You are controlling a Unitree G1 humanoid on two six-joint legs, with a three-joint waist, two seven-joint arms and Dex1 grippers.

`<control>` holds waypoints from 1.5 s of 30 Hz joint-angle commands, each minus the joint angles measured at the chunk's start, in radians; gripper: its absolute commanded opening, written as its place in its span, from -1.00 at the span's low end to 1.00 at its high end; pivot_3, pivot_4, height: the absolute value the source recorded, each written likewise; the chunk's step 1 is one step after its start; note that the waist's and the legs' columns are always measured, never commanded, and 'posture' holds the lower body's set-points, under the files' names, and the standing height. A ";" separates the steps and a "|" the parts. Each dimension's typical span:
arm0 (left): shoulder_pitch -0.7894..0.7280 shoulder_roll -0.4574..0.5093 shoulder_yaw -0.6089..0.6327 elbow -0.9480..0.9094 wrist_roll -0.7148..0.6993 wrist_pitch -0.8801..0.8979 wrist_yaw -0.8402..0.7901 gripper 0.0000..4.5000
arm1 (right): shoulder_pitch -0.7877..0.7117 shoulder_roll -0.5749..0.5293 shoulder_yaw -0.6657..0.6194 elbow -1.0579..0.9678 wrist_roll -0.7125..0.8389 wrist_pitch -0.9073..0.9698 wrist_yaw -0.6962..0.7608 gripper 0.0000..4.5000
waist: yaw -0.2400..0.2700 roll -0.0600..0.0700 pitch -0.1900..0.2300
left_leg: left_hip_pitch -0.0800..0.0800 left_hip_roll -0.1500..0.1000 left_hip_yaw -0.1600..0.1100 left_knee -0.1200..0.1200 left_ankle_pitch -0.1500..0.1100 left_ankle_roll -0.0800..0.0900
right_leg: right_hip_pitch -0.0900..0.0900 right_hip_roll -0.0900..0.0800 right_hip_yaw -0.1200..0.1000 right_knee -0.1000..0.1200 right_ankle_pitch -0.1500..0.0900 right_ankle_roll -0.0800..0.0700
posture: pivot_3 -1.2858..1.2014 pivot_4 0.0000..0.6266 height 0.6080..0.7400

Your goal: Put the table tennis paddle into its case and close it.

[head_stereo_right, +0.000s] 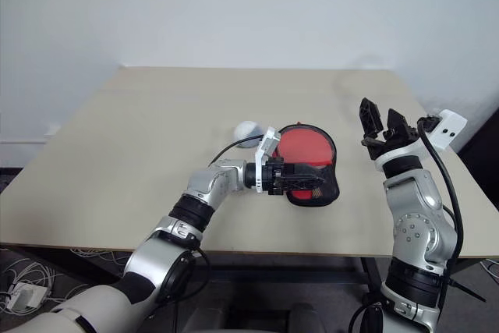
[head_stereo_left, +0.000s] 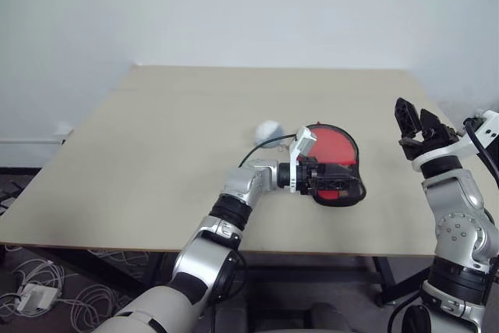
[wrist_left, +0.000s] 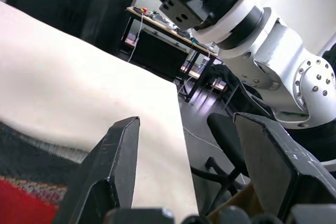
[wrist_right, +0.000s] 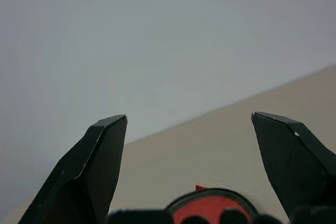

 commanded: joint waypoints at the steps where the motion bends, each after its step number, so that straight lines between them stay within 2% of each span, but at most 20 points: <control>1: -0.047 0.023 0.037 -0.029 -0.035 0.024 0.013 0.37 | -0.002 -0.017 0.008 -0.025 0.002 -0.003 -0.012 0.83 | 0.000 0.000 0.000 | 0.000 0.000 0.000 0.000 0.000 0.000 | 0.000 0.000 0.000 0.000 0.000 0.000 | 0.03 -1.00 0.82; 4: -0.032 0.106 0.028 -0.082 -0.027 0.025 -0.023 0.37 | 0.014 -0.026 0.066 0.016 -0.061 0.031 -0.039 0.83 | -0.004 0.000 0.000 | 0.000 0.000 0.000 0.000 0.000 0.000 | 0.000 0.000 0.000 0.000 0.000 0.000 | 0.03 -1.00 0.82; 8: 0.027 0.253 0.012 -0.163 -0.007 -0.013 -0.072 0.37 | 0.039 -0.035 0.213 0.067 -0.185 0.080 -0.062 0.83 | -0.009 0.001 0.000 | 0.000 0.000 0.000 -0.001 0.000 0.000 | -0.001 0.000 0.000 0.000 0.000 0.000 | 0.03 -1.00 0.82; 12: 0.110 0.423 -0.030 -0.204 0.063 -0.141 -0.138 0.37 | 0.046 -0.010 0.328 0.078 -0.252 0.110 -0.065 0.83 | -0.018 0.001 0.000 | 0.000 0.000 0.002 -0.001 0.000 0.000 | -0.002 0.000 0.002 0.001 0.000 0.000 | 0.03 -1.00 0.82; 15: 0.131 0.523 -0.032 -0.156 0.115 -0.219 -0.134 0.37 | 0.033 0.018 0.415 0.095 -0.292 0.162 -0.071 0.83 | -0.022 0.000 0.000 | 0.000 0.000 0.001 -0.001 0.000 -0.001 | -0.002 0.000 0.001 0.001 0.000 0.000 | 0.03 -1.00 0.82; 22: 0.118 0.574 -0.007 -0.088 0.138 -0.289 -0.113 0.37 | 0.017 0.050 0.535 0.125 -0.365 0.237 -0.058 0.83 | -0.012 -0.001 0.000 | 0.000 0.000 0.001 0.000 0.001 -0.001 | -0.001 -0.001 0.000 0.000 0.000 0.000 | 0.03 -1.00 0.82; 38: 0.100 0.540 -0.012 -0.071 0.163 -0.356 -0.071 0.37 | -0.011 0.049 0.637 0.221 -0.518 0.437 -0.078 0.83 | -0.013 -0.003 -0.002 | 0.000 0.001 0.000 -0.001 0.001 -0.001 | -0.001 0.000 -0.001 0.001 0.000 0.000 | 0.03 -1.00 0.82; 39: 0.100 0.540 -0.012 -0.072 0.163 -0.359 -0.070 0.37 | -0.011 0.052 0.640 0.221 -0.526 0.444 -0.079 0.67 | -0.013 -0.003 -0.002 | 0.000 0.000 0.000 -0.001 0.001 -0.001 | 0.000 0.000 -0.001 0.001 0.000 0.000 | 0.03 -1.00 0.82; 40: 0.101 0.538 -0.013 -0.072 0.164 -0.362 -0.068 0.37 | -0.012 0.053 0.645 0.222 -0.537 0.448 -0.080 0.59 | -0.013 -0.004 -0.002 | 0.000 0.000 0.000 -0.001 0.001 -0.001 | 0.000 0.000 -0.001 0.001 0.000 0.000 | 0.03 -1.00 0.82; 45: 0.103 0.533 -0.012 -0.083 0.160 -0.365 -0.060 0.37 | -0.017 0.062 0.631 0.261 -0.574 0.452 -0.084 -0.16 | -0.014 -0.004 -0.002 | 0.000 0.000 0.000 0.000 0.001 -0.001 | 0.000 0.000 -0.001 0.001 0.000 0.000 | 0.03 -1.00 0.82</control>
